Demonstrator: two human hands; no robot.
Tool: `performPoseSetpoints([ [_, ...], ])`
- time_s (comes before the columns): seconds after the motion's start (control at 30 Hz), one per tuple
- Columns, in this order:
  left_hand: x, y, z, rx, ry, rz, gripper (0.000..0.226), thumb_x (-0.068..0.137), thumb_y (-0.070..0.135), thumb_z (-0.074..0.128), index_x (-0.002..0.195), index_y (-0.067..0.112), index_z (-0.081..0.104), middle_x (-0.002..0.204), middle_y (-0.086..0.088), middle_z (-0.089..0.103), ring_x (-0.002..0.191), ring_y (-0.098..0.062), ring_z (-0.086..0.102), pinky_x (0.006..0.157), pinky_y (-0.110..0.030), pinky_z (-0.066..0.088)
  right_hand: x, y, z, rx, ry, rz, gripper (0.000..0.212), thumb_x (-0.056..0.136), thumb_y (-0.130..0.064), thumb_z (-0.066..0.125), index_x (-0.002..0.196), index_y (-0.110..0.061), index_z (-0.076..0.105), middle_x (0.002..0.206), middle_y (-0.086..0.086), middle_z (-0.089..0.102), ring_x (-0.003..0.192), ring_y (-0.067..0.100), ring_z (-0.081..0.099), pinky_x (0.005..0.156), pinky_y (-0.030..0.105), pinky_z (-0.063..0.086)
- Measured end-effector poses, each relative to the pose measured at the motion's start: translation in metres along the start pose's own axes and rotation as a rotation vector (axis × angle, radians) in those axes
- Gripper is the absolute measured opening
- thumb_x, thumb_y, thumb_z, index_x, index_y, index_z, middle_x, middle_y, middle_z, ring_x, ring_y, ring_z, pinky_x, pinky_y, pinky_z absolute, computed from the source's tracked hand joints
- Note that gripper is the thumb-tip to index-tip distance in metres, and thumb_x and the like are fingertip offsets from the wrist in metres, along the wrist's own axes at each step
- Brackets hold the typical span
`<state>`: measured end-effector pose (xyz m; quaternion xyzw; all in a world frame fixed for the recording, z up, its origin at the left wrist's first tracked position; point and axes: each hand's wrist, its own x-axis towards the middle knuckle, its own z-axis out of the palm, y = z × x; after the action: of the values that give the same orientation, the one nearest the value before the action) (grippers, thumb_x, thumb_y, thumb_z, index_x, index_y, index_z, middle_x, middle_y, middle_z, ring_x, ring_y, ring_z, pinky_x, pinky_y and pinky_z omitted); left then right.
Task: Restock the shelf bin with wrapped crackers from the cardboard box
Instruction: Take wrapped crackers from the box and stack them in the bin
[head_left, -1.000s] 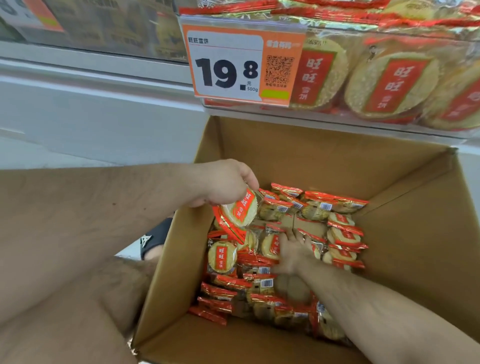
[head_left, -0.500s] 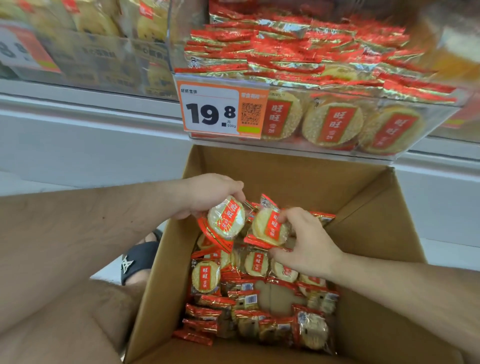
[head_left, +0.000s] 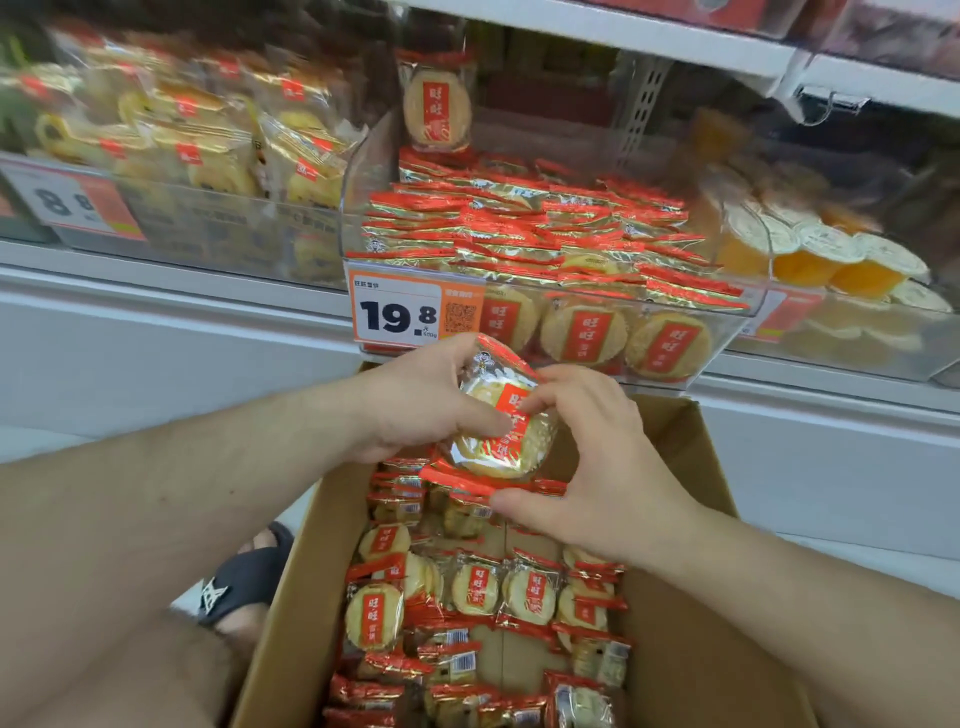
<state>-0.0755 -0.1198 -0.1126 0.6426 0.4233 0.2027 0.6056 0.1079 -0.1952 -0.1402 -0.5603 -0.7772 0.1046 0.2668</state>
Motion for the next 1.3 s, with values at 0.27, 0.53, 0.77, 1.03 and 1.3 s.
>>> performPoseSetpoints([
  [0.27,-0.02,0.032,-0.014,-0.047,0.016,0.318,0.081,0.077,-0.004,0.077,0.133,0.043,0.042,0.135,0.011,0.044,0.109,-0.008,0.059,0.089,-0.038,0.055,0.026,-0.023,-0.041,0.603,0.055,0.391,0.057,0.062,-0.047,0.087,0.108,-0.03,0.058,0.098,-0.012,0.067,0.092,0.011,0.063,0.075,0.018,0.05],
  [0.53,-0.023,0.048,-0.015,0.013,0.08,0.362,0.091,0.085,-0.002,0.069,0.146,0.042,0.019,0.123,0.024,0.035,0.081,0.034,0.048,0.066,-0.001,0.045,0.041,-0.038,-0.055,0.86,-0.086,0.458,0.02,0.078,-0.009,0.076,0.096,-0.012,0.069,0.085,0.0,0.077,0.079,0.011,0.073,0.064,0.017,0.053],
  [0.77,-0.017,0.051,-0.038,0.146,0.808,0.668,0.06,0.078,0.032,0.065,0.129,0.036,0.032,0.115,0.017,0.048,0.1,-0.003,0.052,0.077,-0.016,0.046,0.082,-0.041,-0.085,0.958,0.008,0.463,0.006,0.067,-0.022,0.074,0.072,-0.019,0.073,0.066,-0.005,0.067,0.058,0.013,0.045,0.057,0.03,0.027],
  [1.03,0.015,0.032,-0.06,0.378,0.942,0.404,0.068,0.091,0.021,0.063,0.148,0.021,0.025,0.147,0.005,0.038,0.133,-0.008,0.035,0.114,-0.04,0.033,0.184,-0.032,-0.085,0.465,0.353,0.285,0.033,0.077,-0.022,0.082,0.105,-0.02,0.064,0.095,-0.005,0.071,0.08,0.006,0.068,0.072,0.025,0.057],
  [1.3,0.025,0.025,-0.052,0.511,0.942,0.369,0.066,0.09,0.022,0.062,0.145,0.017,0.027,0.152,0.001,0.023,0.14,-0.015,0.026,0.114,-0.038,0.032,0.261,-0.017,-0.05,0.203,0.313,0.193,0.041,0.083,-0.025,0.078,0.119,-0.019,0.059,0.101,-0.01,0.059,0.092,0.009,0.057,0.081,0.023,0.045],
])
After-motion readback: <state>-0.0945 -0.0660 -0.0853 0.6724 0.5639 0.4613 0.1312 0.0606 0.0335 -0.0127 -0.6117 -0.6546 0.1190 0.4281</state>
